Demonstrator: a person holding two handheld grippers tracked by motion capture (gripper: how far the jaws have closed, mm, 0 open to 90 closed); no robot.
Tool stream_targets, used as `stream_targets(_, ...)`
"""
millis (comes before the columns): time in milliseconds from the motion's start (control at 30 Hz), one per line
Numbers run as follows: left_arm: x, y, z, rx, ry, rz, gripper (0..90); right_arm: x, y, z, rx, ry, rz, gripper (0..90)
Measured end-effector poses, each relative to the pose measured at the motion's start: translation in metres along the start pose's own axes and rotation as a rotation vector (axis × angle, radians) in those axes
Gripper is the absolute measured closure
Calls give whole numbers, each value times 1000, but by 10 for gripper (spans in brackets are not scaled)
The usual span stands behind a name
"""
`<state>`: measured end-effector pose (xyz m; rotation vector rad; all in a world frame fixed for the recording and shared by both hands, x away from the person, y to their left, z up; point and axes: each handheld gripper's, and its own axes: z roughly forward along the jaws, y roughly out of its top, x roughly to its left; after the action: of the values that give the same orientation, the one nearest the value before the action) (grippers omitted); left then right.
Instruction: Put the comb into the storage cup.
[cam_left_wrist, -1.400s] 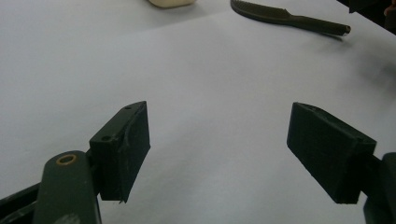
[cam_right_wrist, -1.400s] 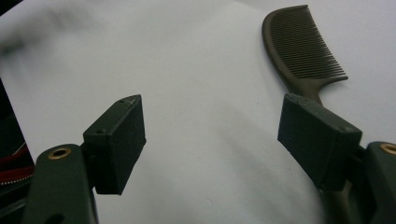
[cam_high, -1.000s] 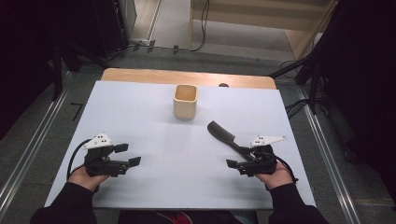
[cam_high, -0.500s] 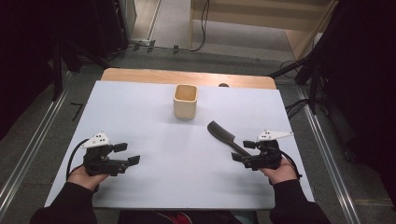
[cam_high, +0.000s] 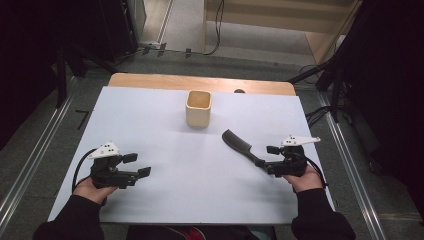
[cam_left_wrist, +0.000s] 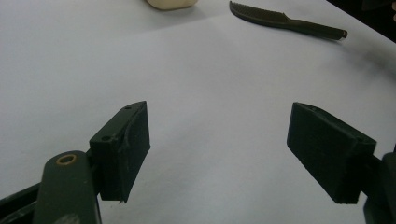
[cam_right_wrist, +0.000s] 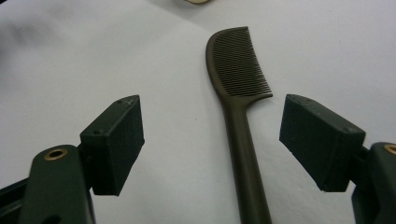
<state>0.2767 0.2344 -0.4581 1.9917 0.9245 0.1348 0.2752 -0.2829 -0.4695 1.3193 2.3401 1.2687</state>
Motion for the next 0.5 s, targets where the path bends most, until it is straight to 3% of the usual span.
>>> stream_targets(500, 0, 1, 0, 3, -7, 10, 218, -12, 4, 7, 19, -11, -17, 201)
